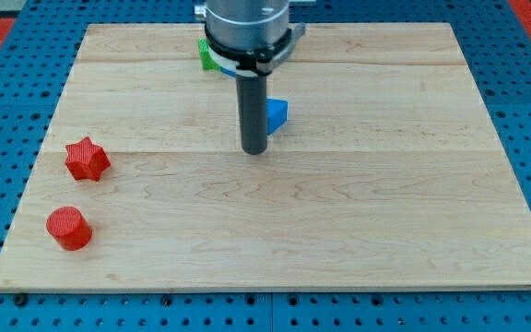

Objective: Drag the red circel into the blue triangle

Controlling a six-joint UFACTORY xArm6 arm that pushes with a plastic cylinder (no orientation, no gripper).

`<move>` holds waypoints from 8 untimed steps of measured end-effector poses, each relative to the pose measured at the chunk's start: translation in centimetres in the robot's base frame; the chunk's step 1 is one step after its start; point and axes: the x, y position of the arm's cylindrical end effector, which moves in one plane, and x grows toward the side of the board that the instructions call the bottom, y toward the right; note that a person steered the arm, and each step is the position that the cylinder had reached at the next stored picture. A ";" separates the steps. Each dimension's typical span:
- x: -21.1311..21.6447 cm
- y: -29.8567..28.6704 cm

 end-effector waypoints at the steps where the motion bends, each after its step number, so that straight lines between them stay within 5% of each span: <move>1: -5.2 2.0; 3: -11.7 -2.4; 5: 7.5 -4.6; 6: 14.0 -13.3; 7: 16.7 -20.7; 8: 13.5 -22.8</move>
